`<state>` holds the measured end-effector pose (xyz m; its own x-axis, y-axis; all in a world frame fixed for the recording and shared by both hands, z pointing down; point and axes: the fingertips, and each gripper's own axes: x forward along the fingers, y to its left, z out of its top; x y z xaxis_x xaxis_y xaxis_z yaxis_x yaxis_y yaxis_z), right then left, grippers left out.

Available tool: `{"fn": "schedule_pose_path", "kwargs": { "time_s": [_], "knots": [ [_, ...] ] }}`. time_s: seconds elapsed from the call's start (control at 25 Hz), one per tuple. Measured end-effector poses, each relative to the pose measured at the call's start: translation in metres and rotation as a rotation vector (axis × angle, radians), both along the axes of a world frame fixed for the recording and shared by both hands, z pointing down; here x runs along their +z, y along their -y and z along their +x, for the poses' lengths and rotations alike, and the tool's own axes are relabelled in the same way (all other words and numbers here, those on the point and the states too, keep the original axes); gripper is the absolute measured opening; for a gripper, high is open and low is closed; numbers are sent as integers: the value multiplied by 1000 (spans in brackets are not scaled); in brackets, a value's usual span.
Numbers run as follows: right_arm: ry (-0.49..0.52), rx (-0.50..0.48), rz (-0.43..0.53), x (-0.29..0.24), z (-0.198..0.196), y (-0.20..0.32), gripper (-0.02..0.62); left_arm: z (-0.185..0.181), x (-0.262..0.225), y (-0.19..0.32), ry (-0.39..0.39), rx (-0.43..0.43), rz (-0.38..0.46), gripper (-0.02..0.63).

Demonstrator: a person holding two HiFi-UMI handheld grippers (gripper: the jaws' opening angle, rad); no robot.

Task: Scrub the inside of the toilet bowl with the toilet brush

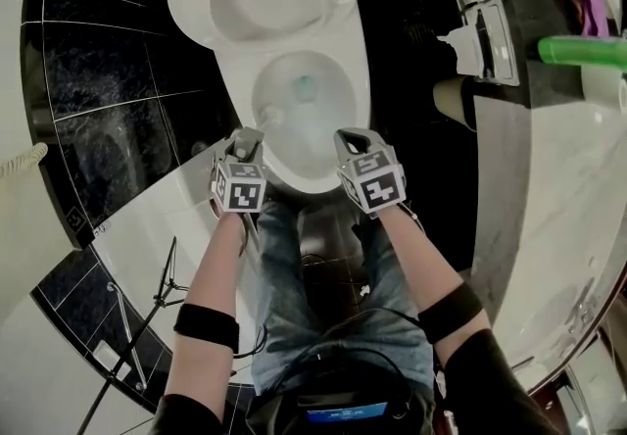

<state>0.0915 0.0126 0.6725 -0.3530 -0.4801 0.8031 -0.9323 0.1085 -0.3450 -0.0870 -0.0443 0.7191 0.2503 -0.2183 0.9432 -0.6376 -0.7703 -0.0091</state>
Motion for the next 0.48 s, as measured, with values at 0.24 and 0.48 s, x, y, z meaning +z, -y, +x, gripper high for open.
{"fn": "schedule_pose_path", "kwargs": {
  "time_s": [0.24, 0.48],
  "knots": [
    [-2, 6, 1, -5, 20, -8, 6, 9, 11, -53, 22, 45, -75, 178],
    [0, 19, -2, -4, 49, -17, 6, 38, 20, -110, 31, 128, -128, 178]
  ]
}}
